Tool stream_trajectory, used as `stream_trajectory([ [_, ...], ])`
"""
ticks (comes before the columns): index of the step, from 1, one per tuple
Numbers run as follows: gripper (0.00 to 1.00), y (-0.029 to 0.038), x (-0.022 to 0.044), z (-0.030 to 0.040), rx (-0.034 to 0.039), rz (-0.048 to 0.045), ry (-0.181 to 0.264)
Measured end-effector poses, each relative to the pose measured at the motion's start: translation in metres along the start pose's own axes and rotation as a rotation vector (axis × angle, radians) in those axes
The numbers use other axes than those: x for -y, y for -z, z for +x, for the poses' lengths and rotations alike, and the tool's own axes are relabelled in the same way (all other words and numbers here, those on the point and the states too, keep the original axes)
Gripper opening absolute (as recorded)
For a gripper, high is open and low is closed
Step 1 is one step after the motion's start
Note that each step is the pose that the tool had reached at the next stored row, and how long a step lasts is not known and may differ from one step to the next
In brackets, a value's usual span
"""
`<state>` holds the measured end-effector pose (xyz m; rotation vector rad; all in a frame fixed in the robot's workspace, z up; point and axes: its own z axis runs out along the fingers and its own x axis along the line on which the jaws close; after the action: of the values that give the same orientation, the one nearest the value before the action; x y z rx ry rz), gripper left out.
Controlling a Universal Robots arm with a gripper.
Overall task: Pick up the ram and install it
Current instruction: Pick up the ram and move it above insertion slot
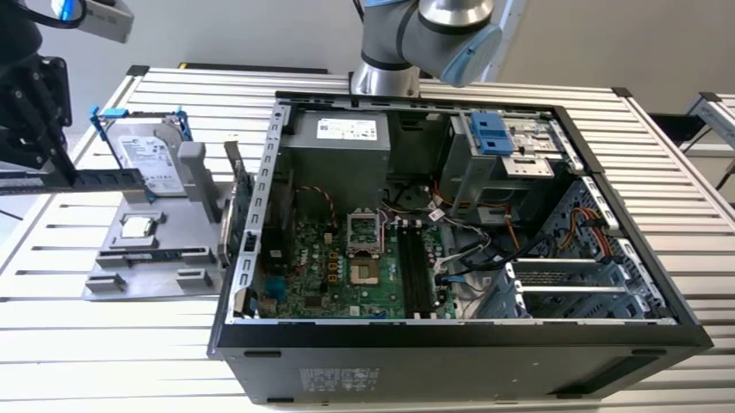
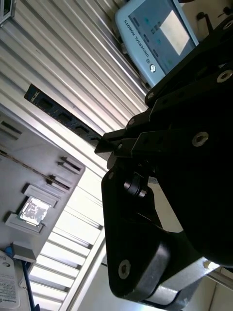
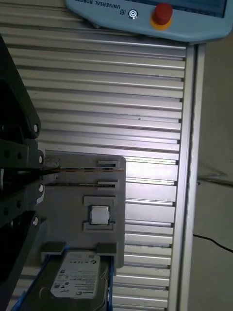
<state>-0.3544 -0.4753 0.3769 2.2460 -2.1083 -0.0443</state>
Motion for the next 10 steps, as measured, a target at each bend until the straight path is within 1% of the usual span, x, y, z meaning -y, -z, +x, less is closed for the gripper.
stream_trajectory([
  [6, 0.0, 0.0043, -0.0011, 0.0, 0.0, 0.0009, 0.0],
  [10, 0.0, 0.0043, -0.0011, 0.0, -0.0007, 0.0009, 0.0],
])
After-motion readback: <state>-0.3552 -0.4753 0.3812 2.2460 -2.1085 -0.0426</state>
